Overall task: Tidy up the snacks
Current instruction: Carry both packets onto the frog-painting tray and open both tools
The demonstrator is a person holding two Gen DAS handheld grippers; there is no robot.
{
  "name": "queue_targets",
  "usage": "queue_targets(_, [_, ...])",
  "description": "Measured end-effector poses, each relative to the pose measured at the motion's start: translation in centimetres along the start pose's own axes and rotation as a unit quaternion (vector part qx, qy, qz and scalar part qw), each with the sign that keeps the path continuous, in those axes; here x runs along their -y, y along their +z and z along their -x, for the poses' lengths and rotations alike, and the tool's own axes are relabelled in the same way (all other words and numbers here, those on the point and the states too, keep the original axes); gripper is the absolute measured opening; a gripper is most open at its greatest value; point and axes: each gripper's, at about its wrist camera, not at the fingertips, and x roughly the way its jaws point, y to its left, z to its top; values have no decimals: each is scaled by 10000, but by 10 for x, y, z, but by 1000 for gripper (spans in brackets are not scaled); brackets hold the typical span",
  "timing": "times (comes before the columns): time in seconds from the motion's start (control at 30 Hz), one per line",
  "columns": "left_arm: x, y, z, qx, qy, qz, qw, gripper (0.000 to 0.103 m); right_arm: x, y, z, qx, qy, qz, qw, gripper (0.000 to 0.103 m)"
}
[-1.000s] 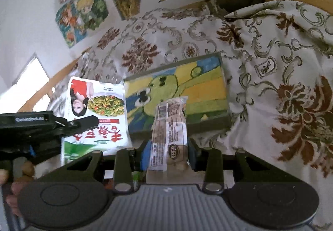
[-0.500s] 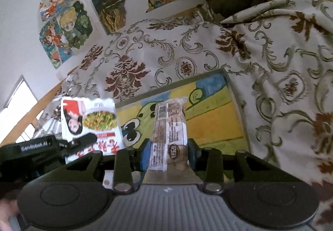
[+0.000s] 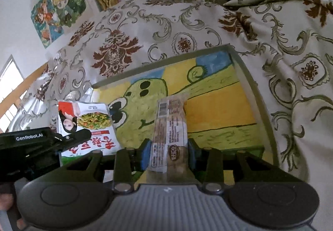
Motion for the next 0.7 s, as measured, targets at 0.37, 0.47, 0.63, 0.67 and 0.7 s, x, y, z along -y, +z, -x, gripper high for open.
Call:
queue_targets(0.37, [19,-1,18,166,1018,-625,9927,93,-21,1,4,-78,-378,539,9978,51])
queue_targets(0.47, [24,5,30,257,1018,-674,9922,96,-25,5,13,20,-421,622,9972,60])
queue_targets(0.63, [30,9,56,406,1147,-720,9900,100,-26,12,36,253,-400,626,9969,76])
queue_targets(0.67, [32,9,61,436,1172,-777,9891,101,-25,14,42,309,-376,587,9971,78])
queue_targets(0.7, [35,8,67,474,1209,-842,9880,101,-24,16,49,373,-354,542,9972,81])
